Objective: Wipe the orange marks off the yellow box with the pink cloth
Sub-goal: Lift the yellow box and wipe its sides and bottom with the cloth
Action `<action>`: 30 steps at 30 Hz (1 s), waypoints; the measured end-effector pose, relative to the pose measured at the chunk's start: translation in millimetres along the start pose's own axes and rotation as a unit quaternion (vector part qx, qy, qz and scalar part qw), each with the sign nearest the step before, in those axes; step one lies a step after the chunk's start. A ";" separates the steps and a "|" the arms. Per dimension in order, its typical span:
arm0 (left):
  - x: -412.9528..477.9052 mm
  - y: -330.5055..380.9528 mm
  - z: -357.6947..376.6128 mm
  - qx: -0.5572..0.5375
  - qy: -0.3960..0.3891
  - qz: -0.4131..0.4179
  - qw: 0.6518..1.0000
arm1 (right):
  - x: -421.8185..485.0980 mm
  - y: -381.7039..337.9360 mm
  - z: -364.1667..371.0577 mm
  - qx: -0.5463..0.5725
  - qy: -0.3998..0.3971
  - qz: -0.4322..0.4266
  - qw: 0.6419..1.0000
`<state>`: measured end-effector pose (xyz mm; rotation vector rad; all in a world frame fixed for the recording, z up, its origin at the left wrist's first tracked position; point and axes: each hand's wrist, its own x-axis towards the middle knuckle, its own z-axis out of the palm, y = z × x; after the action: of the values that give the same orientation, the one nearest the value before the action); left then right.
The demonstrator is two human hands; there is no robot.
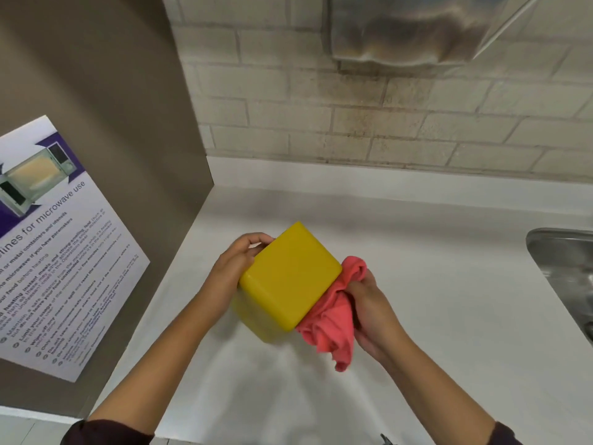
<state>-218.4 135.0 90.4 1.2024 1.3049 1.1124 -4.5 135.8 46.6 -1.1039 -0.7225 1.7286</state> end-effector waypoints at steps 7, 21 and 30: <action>1.4 28.2 -19.9 0.036 -0.067 -0.043 0.996 | -16.3 -4.6 21.3 -0.185 -0.022 -0.143 0.972; -9.7 -27.2 -56.2 0.068 0.081 -0.136 0.985 | -21.9 48.3 53.7 -0.383 -0.185 -0.292 0.857; -16.5 -62.6 -69.2 0.037 0.163 -0.027 0.986 | -15.2 54.8 63.2 -0.394 -0.242 -0.193 0.865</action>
<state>-292.1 113.5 34.9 1.0606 1.6293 1.2692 -80.6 100.5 33.2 -0.9208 -1.9505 1.3669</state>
